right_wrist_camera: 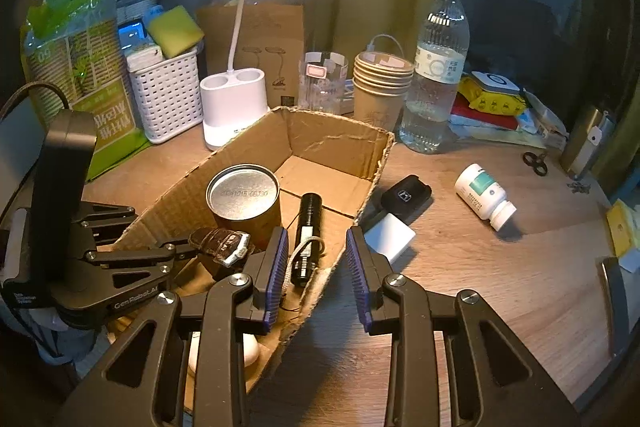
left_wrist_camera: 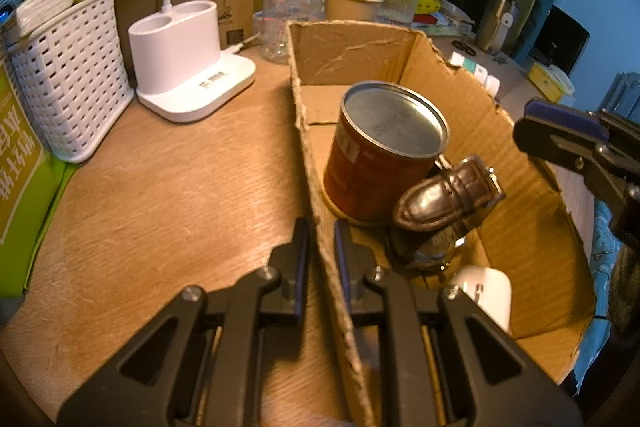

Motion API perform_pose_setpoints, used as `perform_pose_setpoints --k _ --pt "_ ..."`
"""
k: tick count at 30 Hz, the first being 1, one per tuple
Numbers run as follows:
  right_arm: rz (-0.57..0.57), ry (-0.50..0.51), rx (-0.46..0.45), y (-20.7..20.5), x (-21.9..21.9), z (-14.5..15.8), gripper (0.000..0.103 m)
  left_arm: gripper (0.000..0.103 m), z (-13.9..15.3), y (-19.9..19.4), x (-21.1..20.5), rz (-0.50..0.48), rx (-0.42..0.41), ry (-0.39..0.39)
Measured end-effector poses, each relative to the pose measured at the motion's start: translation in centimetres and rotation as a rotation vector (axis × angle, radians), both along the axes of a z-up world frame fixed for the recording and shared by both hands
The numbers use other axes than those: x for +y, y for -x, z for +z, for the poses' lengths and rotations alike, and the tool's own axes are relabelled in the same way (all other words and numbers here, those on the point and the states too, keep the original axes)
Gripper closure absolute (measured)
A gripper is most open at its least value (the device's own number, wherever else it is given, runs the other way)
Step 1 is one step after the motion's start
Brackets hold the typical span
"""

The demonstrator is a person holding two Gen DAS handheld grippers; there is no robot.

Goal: Organize rigid objects
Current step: 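Lower the flashlight into the box and open the right gripper, then move the right gripper to the white charger plug and grasp it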

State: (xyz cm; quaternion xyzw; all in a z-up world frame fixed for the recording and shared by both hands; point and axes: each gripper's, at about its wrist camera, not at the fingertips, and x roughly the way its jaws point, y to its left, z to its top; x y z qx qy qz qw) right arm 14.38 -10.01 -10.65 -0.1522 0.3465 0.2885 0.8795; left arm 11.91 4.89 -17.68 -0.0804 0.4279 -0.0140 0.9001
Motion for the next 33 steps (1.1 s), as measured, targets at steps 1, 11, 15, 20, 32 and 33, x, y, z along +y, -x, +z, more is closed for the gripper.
perform_pose_setpoints --k 1,11,15,20,32,33 --pt "-0.002 -0.004 0.0 0.0 -0.1 0.1 0.071 0.089 0.0 0.0 0.0 0.0 0.0 0.0" --pt "-0.052 -0.03 -0.013 -0.8 -1.8 0.7 0.071 0.089 0.0 0.0 0.0 0.0 0.0 0.0" --pt "-0.091 -0.041 -0.011 -1.7 -2.8 0.4 0.07 0.089 0.0 0.0 0.0 0.0 0.0 0.0" --pt "-0.146 -0.063 0.029 -3.5 -4.3 -0.9 0.062 0.089 0.0 0.0 0.0 0.0 0.0 0.0" --pt "-0.174 -0.105 0.119 -5.9 -5.4 -3.7 0.049 0.089 0.0 0.0 0.0 0.0 0.0 0.0" --pt "-0.173 -0.109 0.125 -6.0 -5.4 -3.8 0.049 0.089 0.0 0.0 0.0 0.0 0.0 0.0"
